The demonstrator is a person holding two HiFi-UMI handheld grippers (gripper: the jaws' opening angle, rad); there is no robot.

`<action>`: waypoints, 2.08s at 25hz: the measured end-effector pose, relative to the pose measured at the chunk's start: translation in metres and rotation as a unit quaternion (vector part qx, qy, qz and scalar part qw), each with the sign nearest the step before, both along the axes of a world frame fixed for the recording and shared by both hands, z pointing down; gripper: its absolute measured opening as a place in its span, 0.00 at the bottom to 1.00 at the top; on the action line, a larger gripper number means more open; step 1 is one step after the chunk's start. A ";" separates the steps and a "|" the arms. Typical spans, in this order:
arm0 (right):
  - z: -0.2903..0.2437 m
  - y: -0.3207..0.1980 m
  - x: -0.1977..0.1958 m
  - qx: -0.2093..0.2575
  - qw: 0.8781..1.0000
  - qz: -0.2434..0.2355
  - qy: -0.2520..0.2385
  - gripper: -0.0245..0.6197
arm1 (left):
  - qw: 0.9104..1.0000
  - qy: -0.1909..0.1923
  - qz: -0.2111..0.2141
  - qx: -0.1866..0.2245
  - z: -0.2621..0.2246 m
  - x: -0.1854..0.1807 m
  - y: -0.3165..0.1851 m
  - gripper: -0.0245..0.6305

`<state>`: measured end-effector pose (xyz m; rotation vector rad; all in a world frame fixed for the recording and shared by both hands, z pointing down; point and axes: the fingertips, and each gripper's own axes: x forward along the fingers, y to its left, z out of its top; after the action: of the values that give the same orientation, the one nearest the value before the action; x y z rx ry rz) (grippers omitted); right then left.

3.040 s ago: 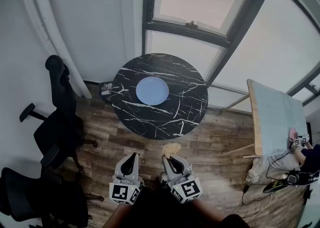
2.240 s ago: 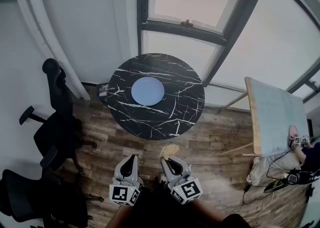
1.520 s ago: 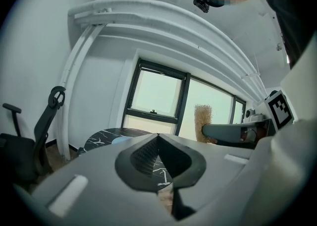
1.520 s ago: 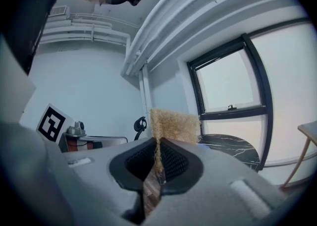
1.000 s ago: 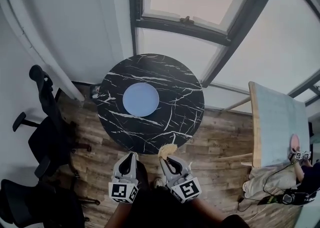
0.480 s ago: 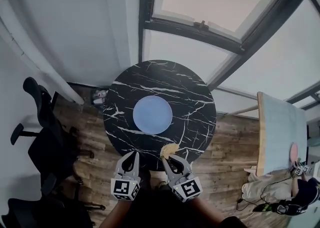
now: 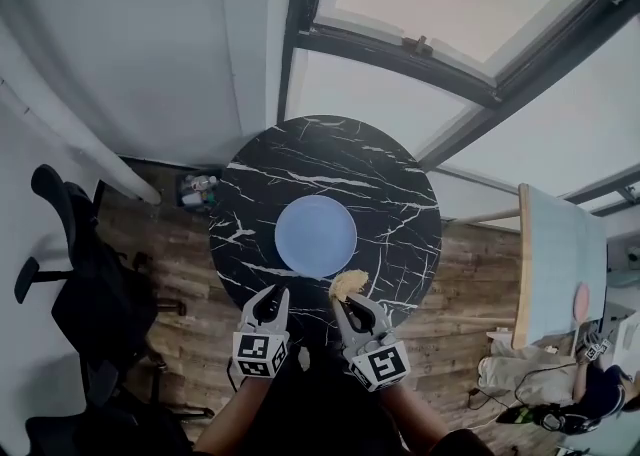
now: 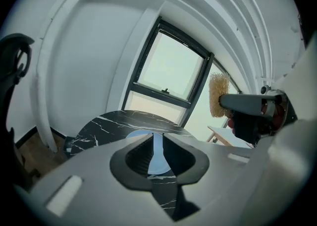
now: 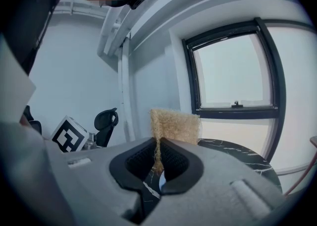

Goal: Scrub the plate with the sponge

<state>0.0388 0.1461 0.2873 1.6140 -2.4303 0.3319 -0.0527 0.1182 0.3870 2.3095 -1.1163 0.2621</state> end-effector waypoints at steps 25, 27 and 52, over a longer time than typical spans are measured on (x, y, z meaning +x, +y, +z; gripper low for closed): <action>0.103 -0.089 0.023 -0.075 0.994 -0.066 -0.040 0.07 | 0.974 -0.047 -0.086 -0.205 0.187 0.036 -0.064 0.27; 0.111 -0.096 0.027 -0.087 0.993 -0.067 -0.043 0.07 | 0.970 -0.051 -0.106 -0.215 0.198 0.035 -0.066 0.28; 0.164 -0.105 0.030 -0.122 0.988 -0.100 -0.002 0.07 | 0.959 -0.042 -0.085 -0.266 0.234 0.039 -0.052 0.14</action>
<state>0.0688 0.0409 0.4516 1.2598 -2.4159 0.5720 -0.0135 0.0659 0.6208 1.7318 -1.1130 0.5286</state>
